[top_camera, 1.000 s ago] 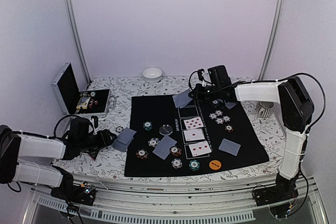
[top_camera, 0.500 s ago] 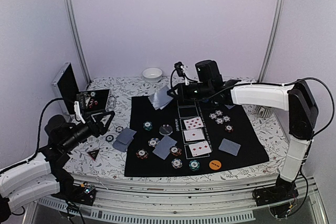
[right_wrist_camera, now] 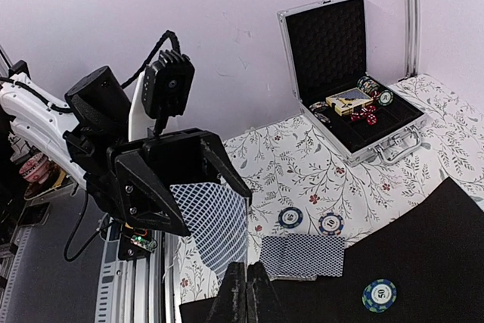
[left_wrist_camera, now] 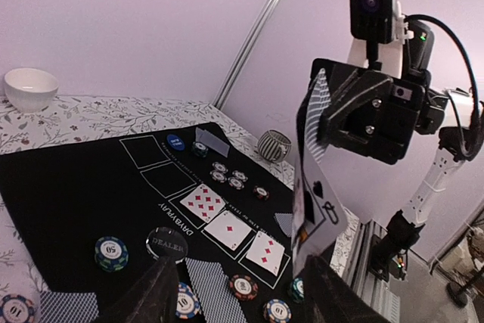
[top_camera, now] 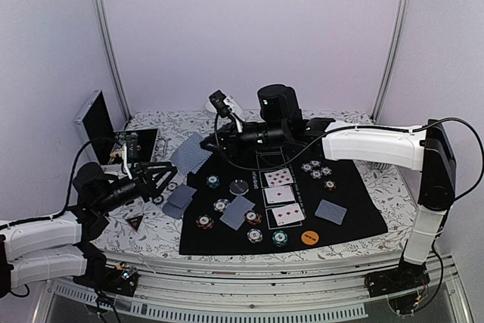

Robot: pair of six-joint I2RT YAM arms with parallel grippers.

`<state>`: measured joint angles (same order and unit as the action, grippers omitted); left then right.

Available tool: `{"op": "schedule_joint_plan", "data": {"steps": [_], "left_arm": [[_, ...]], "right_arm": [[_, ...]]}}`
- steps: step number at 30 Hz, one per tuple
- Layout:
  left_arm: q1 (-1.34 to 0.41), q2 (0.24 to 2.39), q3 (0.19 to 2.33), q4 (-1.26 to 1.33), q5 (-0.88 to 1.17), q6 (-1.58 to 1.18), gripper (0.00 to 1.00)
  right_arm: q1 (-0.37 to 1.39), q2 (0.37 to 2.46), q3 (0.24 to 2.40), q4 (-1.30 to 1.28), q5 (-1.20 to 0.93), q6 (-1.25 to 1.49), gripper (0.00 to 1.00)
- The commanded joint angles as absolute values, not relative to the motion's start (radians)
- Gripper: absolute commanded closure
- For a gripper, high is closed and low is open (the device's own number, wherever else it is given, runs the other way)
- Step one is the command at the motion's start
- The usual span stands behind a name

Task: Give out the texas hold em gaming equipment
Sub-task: Pick up the poker card from the face-down deck piles.

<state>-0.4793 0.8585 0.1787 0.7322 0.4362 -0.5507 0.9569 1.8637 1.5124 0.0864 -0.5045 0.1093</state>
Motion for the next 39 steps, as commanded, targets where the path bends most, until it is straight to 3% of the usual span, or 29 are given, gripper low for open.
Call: {"op": "schedule_joint_plan", "data": {"steps": [1,9,15,23,25,26,35,39], "left_arm": [[-0.485,0.863,0.193,0.822,0.522,-0.544,0.43],[-0.488,0.869,0.189,0.862,0.56,-0.544,0.42],[-0.488,0.878,0.221,0.818,0.47,-0.521,0.7],[-0.491,0.92,0.241,0.834,0.494,-0.526,0.77],[-0.491,0.925,0.241,0.835,0.492,-0.526,0.89],[-0.491,0.925,0.241,0.837,0.489,-0.527,1.0],[-0.492,0.854,0.215,0.77,0.386,-0.508,1.0],[-0.494,0.851,0.207,0.816,0.453,-0.52,1.0]], "right_arm": [[0.96,1.867,1.543,0.075,-0.515,0.077,0.98],[0.959,1.871,1.558,0.061,-0.511,0.061,0.98],[0.965,1.882,1.567,0.051,-0.54,0.049,0.98],[0.969,1.893,1.575,0.039,-0.548,0.045,0.98],[0.969,1.894,1.575,0.039,-0.553,0.044,0.98],[0.969,1.893,1.575,0.039,-0.555,0.044,0.98],[0.912,1.861,1.509,0.034,-0.513,0.042,0.98],[0.884,1.859,1.493,0.034,-0.55,0.068,0.98]]}}
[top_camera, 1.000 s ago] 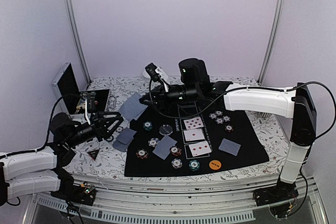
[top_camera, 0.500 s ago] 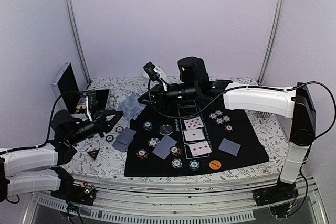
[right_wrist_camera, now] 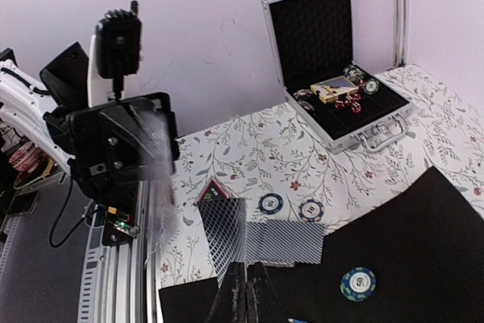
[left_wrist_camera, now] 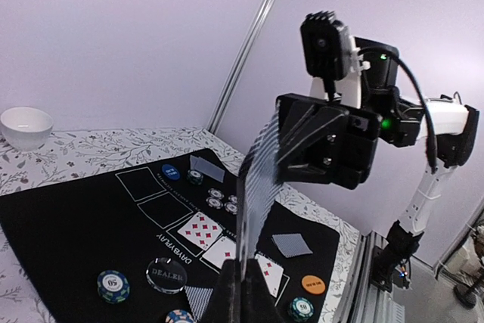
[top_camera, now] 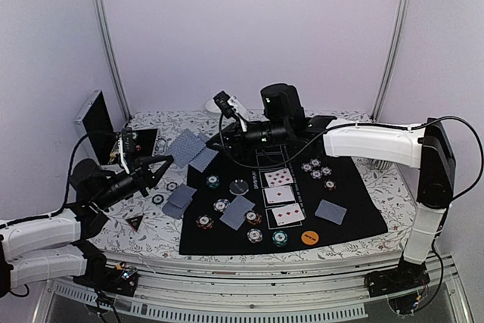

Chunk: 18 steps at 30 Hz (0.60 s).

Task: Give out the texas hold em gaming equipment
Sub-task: Pick up the poker card from the face-down deck piles.

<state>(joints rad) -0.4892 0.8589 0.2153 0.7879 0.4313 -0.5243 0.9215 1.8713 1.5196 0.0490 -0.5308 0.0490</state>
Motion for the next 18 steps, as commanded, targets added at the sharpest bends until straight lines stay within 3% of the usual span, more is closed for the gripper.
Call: {"op": "schedule_joint_plan", "data": {"steps": [1,7,14,18], "left_arm": [[-0.494,0.859,0.206,0.83,0.466,-0.527,1.0],[-0.494,0.881,0.207,0.805,0.451,-0.554,1.0],[-0.5,0.958,0.265,0.654,0.445,-0.492,1.0],[-0.505,0.973,0.267,0.656,0.433,-0.504,1.0]], "right_arm": [[0.884,1.865,1.495,0.034,-0.564,0.068,0.98],[0.815,1.884,1.478,0.038,-0.478,0.109,0.98],[0.522,2.03,1.516,0.115,-0.331,0.55,0.98],[0.459,2.182,1.628,0.112,-0.323,0.626,0.98]]}}
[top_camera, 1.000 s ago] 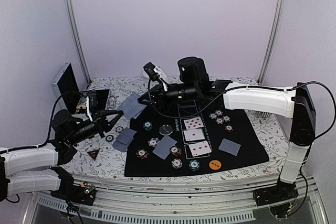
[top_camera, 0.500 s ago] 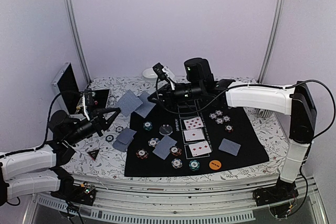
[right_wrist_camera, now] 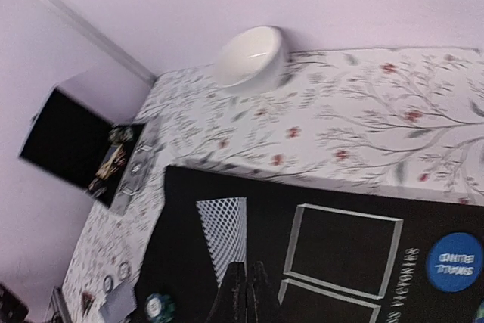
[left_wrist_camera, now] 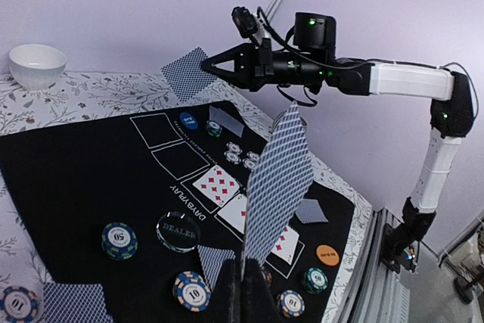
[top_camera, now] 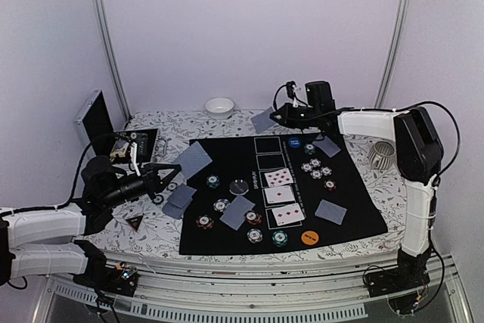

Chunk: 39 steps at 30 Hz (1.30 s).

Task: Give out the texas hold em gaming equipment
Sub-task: Pick up the poker card from the face-down deck piles, then place the poker card in the community card area.

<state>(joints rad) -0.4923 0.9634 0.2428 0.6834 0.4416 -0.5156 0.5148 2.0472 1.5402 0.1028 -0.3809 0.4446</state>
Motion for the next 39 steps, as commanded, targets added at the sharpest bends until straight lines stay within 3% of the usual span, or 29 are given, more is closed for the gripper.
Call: {"op": "schedule_joint_plan", "data": {"steps": [1,7,17,20,24,30,34,39], "left_arm": [[-0.507,0.974,0.27,0.644,0.428,-0.5,1.0],[-0.511,0.972,0.272,0.615,0.419,-0.486,1.0],[-0.514,0.991,0.279,0.61,0.415,-0.485,1.0],[-0.514,0.989,0.284,0.607,0.412,-0.48,1.0],[-0.514,0.988,0.285,0.605,0.413,-0.479,1.0],[-0.515,0.987,0.288,0.596,0.413,-0.474,1.0],[-0.518,0.989,0.302,0.573,0.412,-0.453,1.0],[-0.523,0.978,0.319,0.55,0.417,-0.421,1.0]], "right_arm": [[0.45,2.221,1.661,0.11,-0.337,0.634,0.98],[0.43,2.424,1.841,0.056,-0.412,0.663,0.98],[0.43,2.463,1.854,0.027,-0.372,0.734,0.94],[0.43,2.448,1.846,0.003,-0.35,0.725,0.83],[0.43,2.425,1.847,-0.037,-0.299,0.691,0.61],[0.432,2.364,1.911,-0.147,-0.188,0.59,0.46],[0.455,2.241,1.908,-0.201,-0.034,0.475,0.31],[0.607,2.014,1.715,-0.041,-0.157,0.113,0.19]]}}
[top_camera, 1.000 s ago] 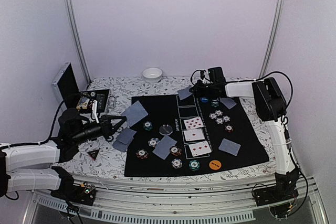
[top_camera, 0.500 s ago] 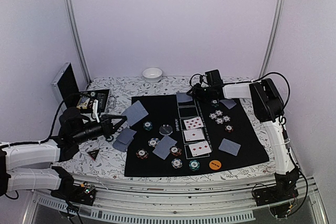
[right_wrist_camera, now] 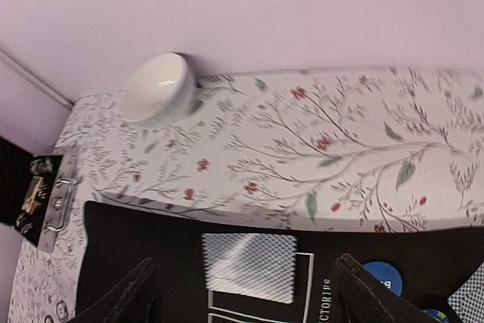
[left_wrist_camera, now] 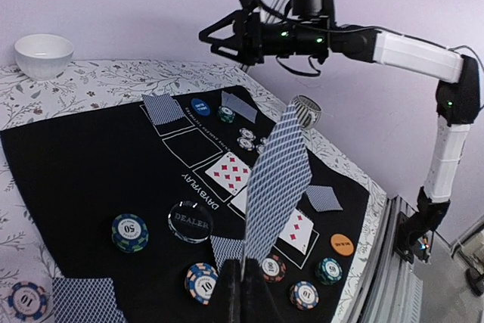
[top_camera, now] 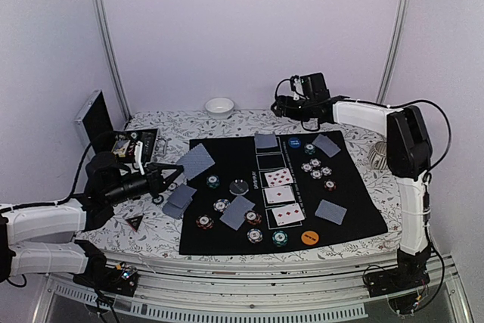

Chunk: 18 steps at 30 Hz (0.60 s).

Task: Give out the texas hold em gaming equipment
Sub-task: Place the poker card in the community card area.

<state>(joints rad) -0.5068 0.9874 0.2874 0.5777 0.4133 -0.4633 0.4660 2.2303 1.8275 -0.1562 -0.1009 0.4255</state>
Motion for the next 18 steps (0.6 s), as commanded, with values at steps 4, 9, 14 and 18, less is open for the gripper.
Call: {"op": "schedule_joint_plan", "data": {"steps": [4,9,14,18], "left_arm": [[-0.527,0.975,0.322,0.558,0.436,-0.409,1.0],[-0.542,0.974,0.322,0.596,0.479,-0.405,1.0],[-0.555,0.963,0.324,0.599,0.48,-0.396,1.0],[-0.563,0.956,0.321,0.597,0.474,-0.395,1.0]], "right_arm": [[0.724,1.907,1.635,-0.048,-0.586,-0.132,0.16],[0.821,1.904,1.642,-0.102,-0.797,-0.132,0.16],[0.864,1.947,1.655,-0.119,-0.759,-0.079,0.17],[0.878,1.973,1.657,-0.125,-0.73,-0.064,0.24]]}}
